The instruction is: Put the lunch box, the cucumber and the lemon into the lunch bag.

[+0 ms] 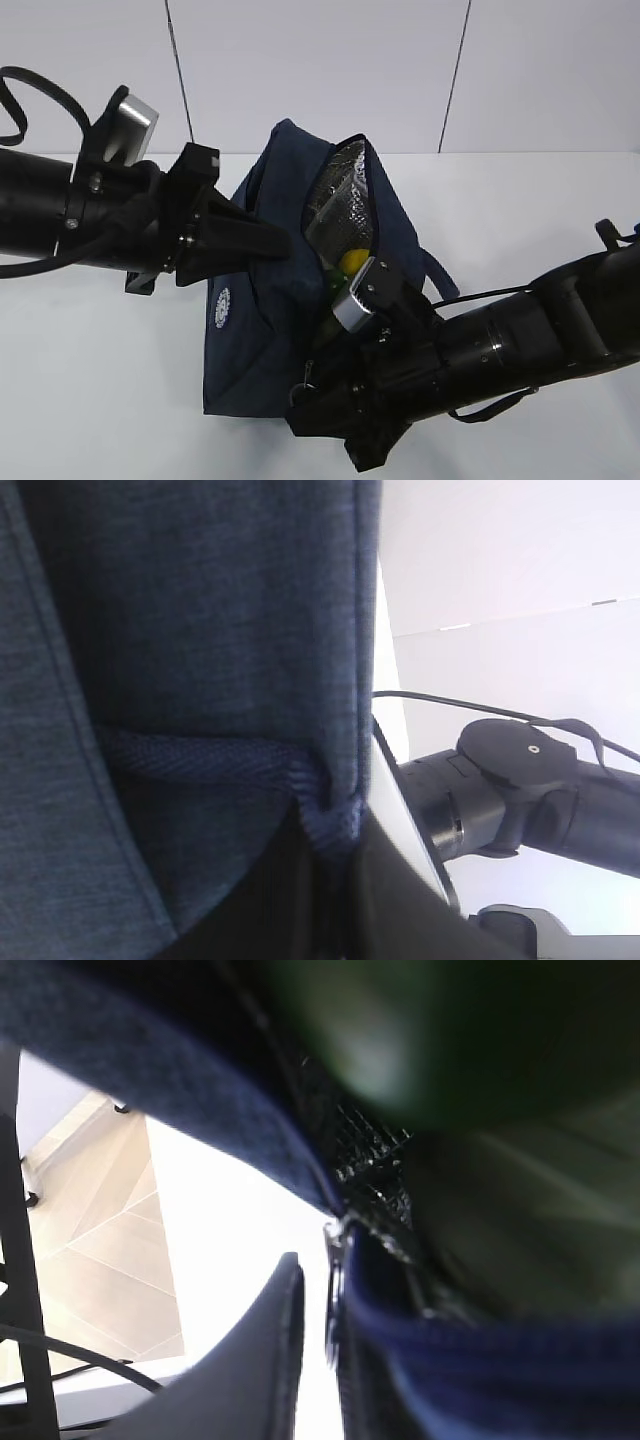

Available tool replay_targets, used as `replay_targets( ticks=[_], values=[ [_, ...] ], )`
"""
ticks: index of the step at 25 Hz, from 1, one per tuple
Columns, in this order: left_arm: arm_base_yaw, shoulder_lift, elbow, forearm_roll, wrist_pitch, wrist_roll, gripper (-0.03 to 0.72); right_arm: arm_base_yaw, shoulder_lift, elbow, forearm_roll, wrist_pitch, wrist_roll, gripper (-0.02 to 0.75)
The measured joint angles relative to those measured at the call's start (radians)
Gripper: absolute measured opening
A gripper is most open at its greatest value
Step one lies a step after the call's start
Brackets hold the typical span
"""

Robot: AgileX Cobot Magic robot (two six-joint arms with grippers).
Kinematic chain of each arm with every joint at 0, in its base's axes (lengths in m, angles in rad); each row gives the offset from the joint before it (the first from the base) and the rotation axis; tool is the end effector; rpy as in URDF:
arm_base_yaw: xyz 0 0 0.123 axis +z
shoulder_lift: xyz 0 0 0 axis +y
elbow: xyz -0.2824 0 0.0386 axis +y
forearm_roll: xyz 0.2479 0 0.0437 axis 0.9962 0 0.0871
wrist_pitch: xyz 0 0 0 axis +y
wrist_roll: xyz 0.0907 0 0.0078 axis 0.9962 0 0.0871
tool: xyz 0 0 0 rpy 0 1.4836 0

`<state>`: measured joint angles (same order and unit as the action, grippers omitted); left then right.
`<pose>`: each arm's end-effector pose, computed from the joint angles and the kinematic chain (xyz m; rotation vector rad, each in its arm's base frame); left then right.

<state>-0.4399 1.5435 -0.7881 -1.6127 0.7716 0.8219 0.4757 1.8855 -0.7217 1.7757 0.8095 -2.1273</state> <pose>0.2391 -0.1827 0.2299 0.0493 2.4264 -1.4905 0.2406 0.1966 0.1204 -1.1717 2.0397 1.0514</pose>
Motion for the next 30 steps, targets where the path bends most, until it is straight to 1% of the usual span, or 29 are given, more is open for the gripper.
replay_targets(
  ticks=[4, 8, 15, 22, 30],
  values=[
    [0.000, 0.000, 0.000, 0.000, 0.002, 0.000, 0.011, 0.000, 0.000, 0.000, 0.000, 0.002, 0.000, 0.083],
    [0.000, 0.000, 0.000, 0.000, 0.002, 0.000, 0.011, 0.000, 0.000, 0.000, 0.000, 0.004, 0.002, 0.008],
    [0.000, 0.000, 0.000, 0.000, 0.004, 0.000, 0.011, 0.000, 0.000, -0.002, 0.000, 0.004, 0.081, 0.008],
    [0.000, 0.000, 0.000, 0.000, 0.004, 0.000, 0.011, 0.000, 0.000, -0.002, 0.000, 0.002, 0.101, 0.008],
    [0.000, 0.000, 0.000, 0.000, 0.004, 0.000, 0.011, 0.000, -0.009, -0.004, -0.064, 0.000, 0.167, 0.008]
  ],
)
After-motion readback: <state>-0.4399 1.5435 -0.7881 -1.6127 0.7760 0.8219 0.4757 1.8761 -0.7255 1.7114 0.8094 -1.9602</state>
